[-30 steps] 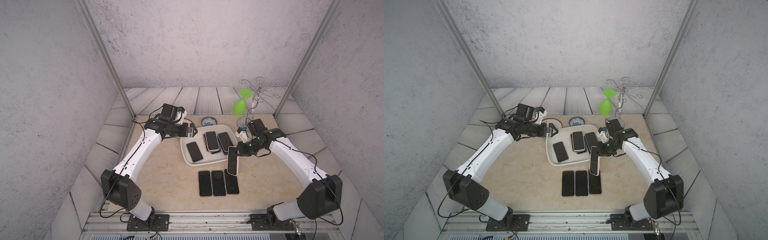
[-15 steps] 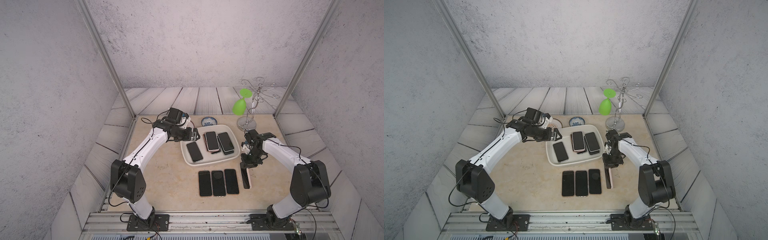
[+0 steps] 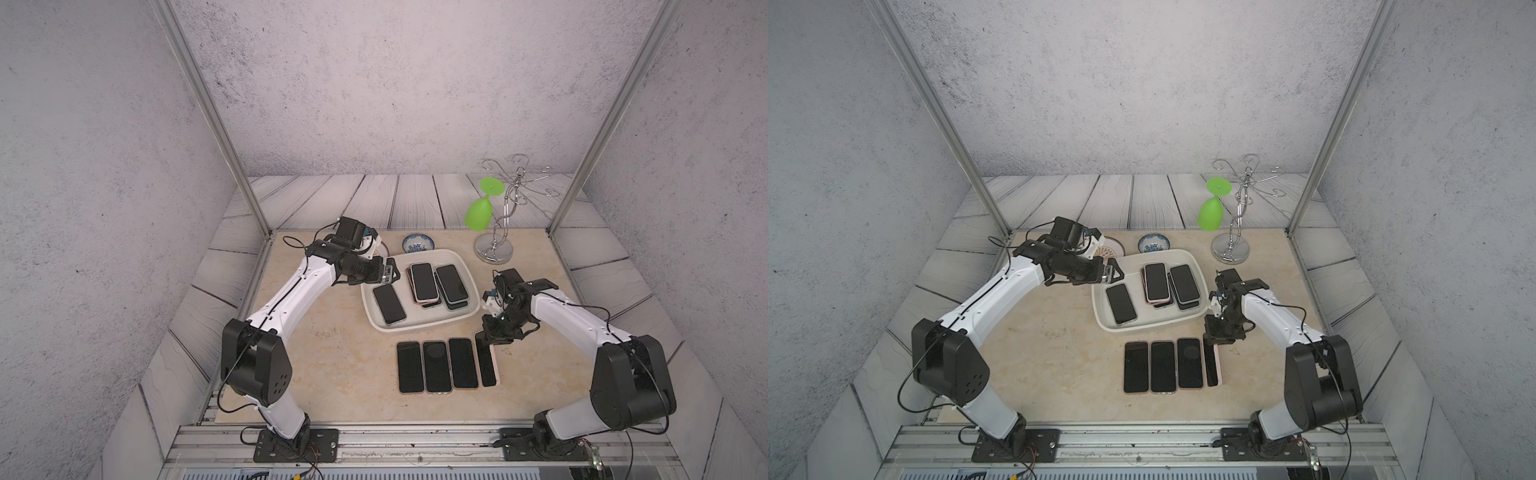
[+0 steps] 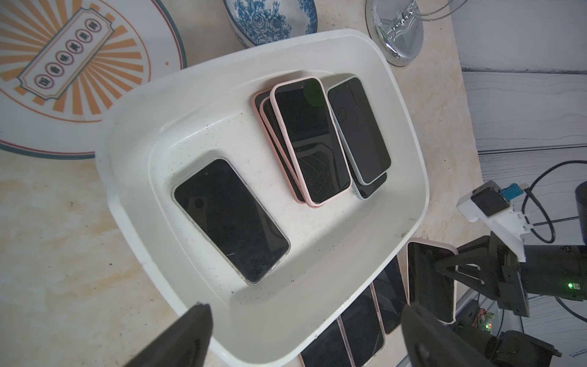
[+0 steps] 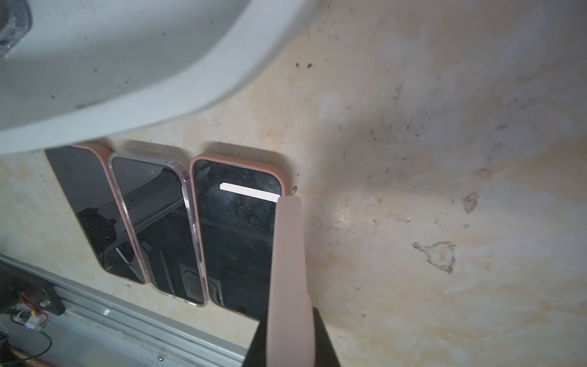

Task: Take the phone out of the storage box
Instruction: Place the phone at the center of the board.

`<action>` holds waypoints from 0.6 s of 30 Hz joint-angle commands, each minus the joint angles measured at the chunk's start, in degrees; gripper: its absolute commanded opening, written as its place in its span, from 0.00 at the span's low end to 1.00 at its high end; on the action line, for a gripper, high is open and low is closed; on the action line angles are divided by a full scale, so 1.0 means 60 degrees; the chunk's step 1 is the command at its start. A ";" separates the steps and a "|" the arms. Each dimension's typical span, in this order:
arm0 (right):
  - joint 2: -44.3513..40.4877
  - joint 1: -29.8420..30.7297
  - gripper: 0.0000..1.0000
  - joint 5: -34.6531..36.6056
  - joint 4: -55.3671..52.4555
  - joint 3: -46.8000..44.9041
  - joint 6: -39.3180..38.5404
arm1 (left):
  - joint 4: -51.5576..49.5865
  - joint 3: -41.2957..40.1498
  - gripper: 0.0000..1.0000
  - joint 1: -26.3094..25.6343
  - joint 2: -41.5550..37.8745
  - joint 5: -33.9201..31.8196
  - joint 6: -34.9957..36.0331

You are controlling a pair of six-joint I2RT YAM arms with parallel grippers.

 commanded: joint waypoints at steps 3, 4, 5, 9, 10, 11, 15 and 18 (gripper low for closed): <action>0.0410 0.0337 0.00 -0.0831 -0.0678 -0.0424 0.0375 | 0.0043 -0.0217 1.00 -0.0014 0.0119 -0.0032 0.0040; 0.0537 0.0345 0.00 -0.0771 -0.0673 -0.0416 0.0396 | 0.0044 -0.0232 1.00 -0.0015 0.0151 -0.0033 0.0044; 0.0603 0.0345 0.07 -0.0719 -0.0670 -0.0416 0.0412 | 0.0048 -0.0245 1.00 -0.0010 0.0162 -0.0053 0.0059; 0.0535 0.0291 0.36 -0.0044 -0.0620 -0.0303 0.0546 | 0.0074 -0.0334 1.00 -0.0015 0.0201 -0.0125 0.0103; 0.0564 0.0204 0.41 0.0209 -0.0583 -0.0286 0.0626 | 0.0052 -0.0323 1.00 -0.0008 0.0217 -0.0154 0.0110; 0.0624 0.0088 0.43 0.0355 -0.0528 -0.0284 0.0674 | 0.0044 -0.0313 1.00 -0.0011 0.0237 -0.0163 0.0110; 0.0920 -0.0176 0.48 0.0505 -0.0128 -0.0297 0.0742 | 0.0022 -0.0312 1.00 -0.0015 0.0230 -0.0188 0.0128; 0.1160 -0.0297 0.50 0.0443 0.0160 -0.0296 0.0776 | 0.0000 -0.0349 1.00 -0.0015 0.0214 -0.0272 0.0158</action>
